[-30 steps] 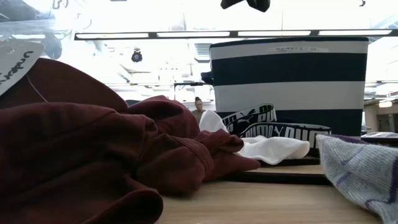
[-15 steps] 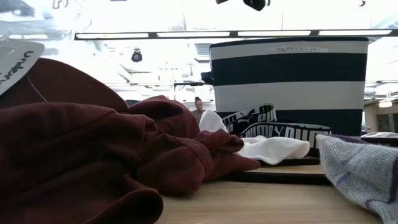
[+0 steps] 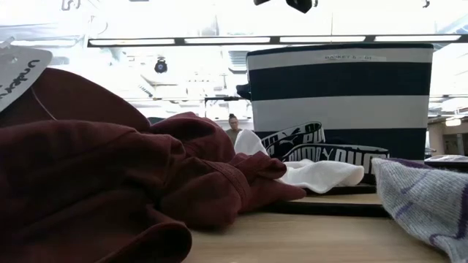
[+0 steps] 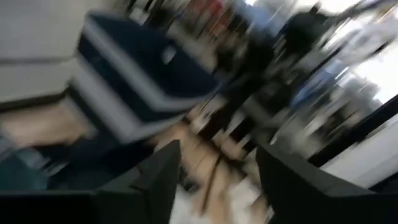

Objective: Pick & Place Cloths
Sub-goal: Put the white patient gown into the blue bin

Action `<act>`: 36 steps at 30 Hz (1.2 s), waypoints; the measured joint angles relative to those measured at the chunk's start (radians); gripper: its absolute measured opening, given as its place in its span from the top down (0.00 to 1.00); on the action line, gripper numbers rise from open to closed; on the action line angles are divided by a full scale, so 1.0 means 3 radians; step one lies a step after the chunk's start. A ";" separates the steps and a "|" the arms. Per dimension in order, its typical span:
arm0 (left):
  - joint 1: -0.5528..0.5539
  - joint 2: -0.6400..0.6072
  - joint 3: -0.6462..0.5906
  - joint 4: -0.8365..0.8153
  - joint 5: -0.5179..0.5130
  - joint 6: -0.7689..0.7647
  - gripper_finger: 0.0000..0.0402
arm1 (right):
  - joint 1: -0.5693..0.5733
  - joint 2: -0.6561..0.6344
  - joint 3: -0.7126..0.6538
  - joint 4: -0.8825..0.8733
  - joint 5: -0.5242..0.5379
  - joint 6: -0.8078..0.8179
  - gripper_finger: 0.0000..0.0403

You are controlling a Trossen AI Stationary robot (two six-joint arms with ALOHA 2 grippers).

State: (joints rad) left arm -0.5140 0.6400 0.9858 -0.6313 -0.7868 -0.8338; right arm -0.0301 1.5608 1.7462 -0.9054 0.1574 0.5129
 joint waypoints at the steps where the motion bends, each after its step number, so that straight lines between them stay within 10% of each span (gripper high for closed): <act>1: 0.0000 0.0095 0.0106 -0.0294 0.0055 -0.0157 0.41 | 0.0000 0.0000 0.0000 0.0001 0.0000 0.0000 0.97; 6: 0.0023 0.0611 0.0375 -0.1380 0.0379 -0.0813 0.26 | 0.0000 0.0000 0.0000 0.0015 0.0000 0.0001 0.97; 16: 0.0248 0.1315 0.0139 -0.1727 0.1314 -0.0869 0.15 | 0.0059 0.0000 0.0000 0.0023 0.0005 0.0008 0.97; 36: 0.0735 0.1783 -0.1275 -0.0316 0.2354 -0.1621 0.17 | 0.0283 0.0001 0.0000 0.0100 0.0088 0.0001 0.97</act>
State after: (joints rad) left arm -0.2935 1.1748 0.6034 -0.7260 -0.0807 -1.3201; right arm 0.0547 1.5612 1.7462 -0.8753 0.1837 0.5133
